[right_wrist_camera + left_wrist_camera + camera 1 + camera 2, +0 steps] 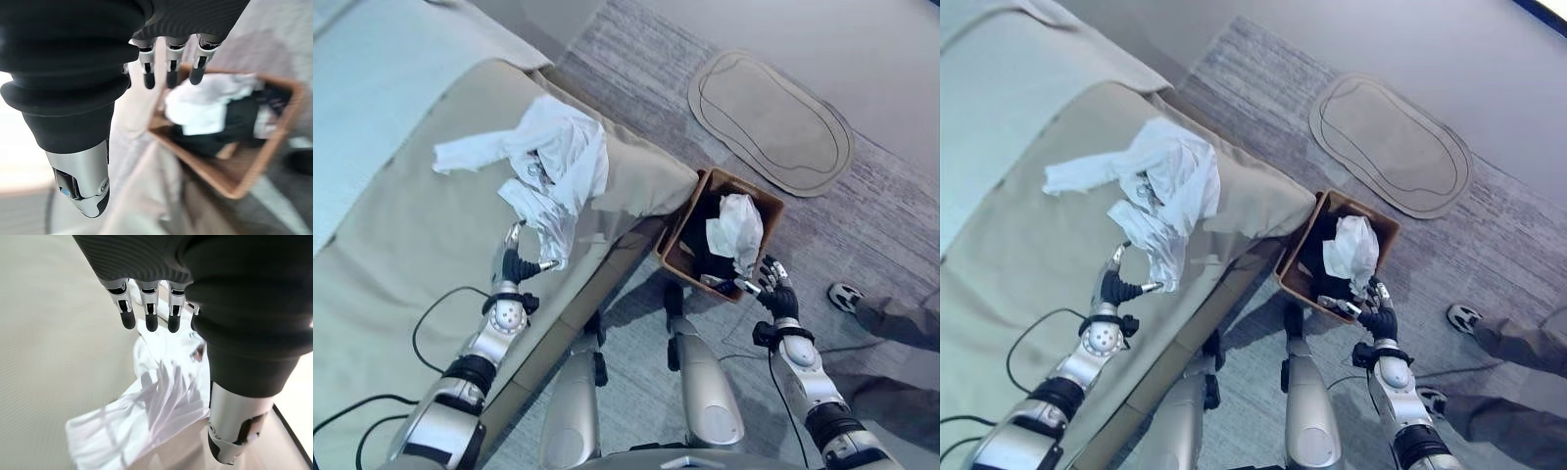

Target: Pick up clothes into the bucket

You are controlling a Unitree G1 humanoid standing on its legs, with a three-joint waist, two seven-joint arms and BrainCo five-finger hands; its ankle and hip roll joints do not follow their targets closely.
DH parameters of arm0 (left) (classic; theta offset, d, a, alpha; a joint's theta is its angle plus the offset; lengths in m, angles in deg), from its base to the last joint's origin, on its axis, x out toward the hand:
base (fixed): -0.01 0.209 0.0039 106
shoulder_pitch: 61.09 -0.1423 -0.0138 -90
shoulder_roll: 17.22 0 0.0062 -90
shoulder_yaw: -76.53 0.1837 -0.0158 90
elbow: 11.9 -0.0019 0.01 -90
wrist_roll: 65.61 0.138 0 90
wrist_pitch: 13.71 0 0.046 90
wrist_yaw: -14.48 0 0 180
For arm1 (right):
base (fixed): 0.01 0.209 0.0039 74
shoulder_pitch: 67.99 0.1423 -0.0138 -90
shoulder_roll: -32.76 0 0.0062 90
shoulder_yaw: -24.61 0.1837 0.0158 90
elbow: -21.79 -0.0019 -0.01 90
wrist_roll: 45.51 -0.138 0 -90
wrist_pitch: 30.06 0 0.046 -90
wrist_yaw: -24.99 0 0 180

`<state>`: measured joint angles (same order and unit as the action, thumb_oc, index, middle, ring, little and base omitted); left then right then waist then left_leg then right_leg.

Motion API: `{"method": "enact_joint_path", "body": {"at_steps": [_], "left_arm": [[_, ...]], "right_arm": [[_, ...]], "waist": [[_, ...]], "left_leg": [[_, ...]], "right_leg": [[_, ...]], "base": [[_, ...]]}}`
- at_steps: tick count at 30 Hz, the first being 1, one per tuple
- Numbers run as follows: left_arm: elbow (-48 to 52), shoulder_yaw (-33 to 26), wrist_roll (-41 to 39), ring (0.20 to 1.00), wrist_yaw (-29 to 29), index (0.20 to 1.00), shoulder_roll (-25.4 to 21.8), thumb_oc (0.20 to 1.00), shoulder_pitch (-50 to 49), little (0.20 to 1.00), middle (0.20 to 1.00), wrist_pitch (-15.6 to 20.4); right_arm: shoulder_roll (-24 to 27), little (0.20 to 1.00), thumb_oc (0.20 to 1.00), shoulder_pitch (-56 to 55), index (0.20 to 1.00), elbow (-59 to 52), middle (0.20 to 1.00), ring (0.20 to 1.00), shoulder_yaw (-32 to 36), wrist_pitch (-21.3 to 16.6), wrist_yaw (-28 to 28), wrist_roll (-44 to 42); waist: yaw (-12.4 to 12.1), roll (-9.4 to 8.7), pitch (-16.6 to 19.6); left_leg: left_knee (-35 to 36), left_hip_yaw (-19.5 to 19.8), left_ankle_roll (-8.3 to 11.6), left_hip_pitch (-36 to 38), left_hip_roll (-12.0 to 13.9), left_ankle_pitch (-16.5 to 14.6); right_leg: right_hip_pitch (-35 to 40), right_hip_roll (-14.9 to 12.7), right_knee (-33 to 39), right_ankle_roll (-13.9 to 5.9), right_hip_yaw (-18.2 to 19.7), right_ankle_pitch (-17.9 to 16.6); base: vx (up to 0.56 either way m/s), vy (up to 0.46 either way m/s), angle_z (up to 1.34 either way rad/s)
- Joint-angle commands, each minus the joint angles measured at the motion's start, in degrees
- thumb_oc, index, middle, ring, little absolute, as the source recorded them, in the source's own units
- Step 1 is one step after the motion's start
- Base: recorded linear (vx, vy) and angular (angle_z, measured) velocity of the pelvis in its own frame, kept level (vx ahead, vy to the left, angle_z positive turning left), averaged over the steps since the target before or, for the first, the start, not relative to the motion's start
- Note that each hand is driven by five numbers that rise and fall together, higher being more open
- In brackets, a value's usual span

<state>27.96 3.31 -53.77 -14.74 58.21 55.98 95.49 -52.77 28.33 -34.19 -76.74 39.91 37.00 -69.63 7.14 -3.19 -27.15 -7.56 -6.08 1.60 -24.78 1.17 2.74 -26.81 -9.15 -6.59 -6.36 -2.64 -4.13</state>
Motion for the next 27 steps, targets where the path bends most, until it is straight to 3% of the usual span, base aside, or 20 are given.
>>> {"method": "enact_joint_path", "body": {"at_steps": [1,11,16,21,27], "left_arm": [[-4.2,-1.6,1.6,1.0,-4.4,1.0,-2.6,1.0,2.4,1.0,1.0,-1.2],[-9.1,-1.8,0.8,1.0,-6.7,1.0,-6.1,1.0,9.1,1.0,1.0,-2.4],[-10.0,-0.4,4.0,1.0,-11.1,1.0,-9.0,1.0,13.3,1.0,1.0,-3.5],[-9.0,0.6,6.0,1.0,-13.3,1.0,-9.9,1.0,14.6,1.0,1.0,-4.0],[-9.2,4.0,9.1,1.0,-12.1,1.0,-8.4,1.0,16.0,1.0,1.0,-4.7]], "right_arm": [[1.1,1.0,1.0,0.7,1.0,-4.5,1.0,1.0,0.3,-3.4,0.8,0.2],[2.6,1.0,1.0,1.7,1.0,-7.3,1.0,1.0,0.4,-4.7,1.4,-0.4],[3.8,1.0,1.0,2.6,1.0,-9.6,1.0,1.0,0.2,-6.4,1.5,-1.0],[4.1,1.0,1.0,2.3,1.0,-10.7,1.0,1.0,0.0,-7.2,1.9,-0.8],[3.7,1.0,1.0,2.9,1.0,-10.9,1.0,1.0,-0.2,-7.2,1.9,-0.3]], "waist": [[0.9,-0.98,2.1],[2.4,-1.18,0.0],[3.1,-0.86,-0.3],[3.4,-0.74,-0.2],[3.6,-0.71,-0.1]], "left_leg": [[-6.3,1.8,0.4,-2.5,2.5,-1.5],[-10.3,2.5,0.97,-9.1,3.0,-2.1],[-12.9,3.3,1.28,-15.9,3.4,-2.1],[-14.0,3.6,1.37,-18.7,3.5,-2.1],[-14.1,3.5,1.22,-20.6,3.4,-2.1]], "right_leg": [[0.5,-2.5,-4.5,-2.85,1.2,-0.4],[-4.9,-2.2,-7.1,-2.88,0.8,-0.1],[-11.3,-2.0,-9.4,-2.86,0.6,-0.1],[-13.8,-2.0,-10.3,-2.88,0.4,0.0],[-16.1,-2.0,-10.6,-2.95,0.6,-0.2]], "base": [[-0.03,0.0,0.06],[-0.02,-0.013,-0.01],[-0.04,-0.02,0.05],[-0.01,-0.007,0.04],[0.0,0.0,0.0]]}}
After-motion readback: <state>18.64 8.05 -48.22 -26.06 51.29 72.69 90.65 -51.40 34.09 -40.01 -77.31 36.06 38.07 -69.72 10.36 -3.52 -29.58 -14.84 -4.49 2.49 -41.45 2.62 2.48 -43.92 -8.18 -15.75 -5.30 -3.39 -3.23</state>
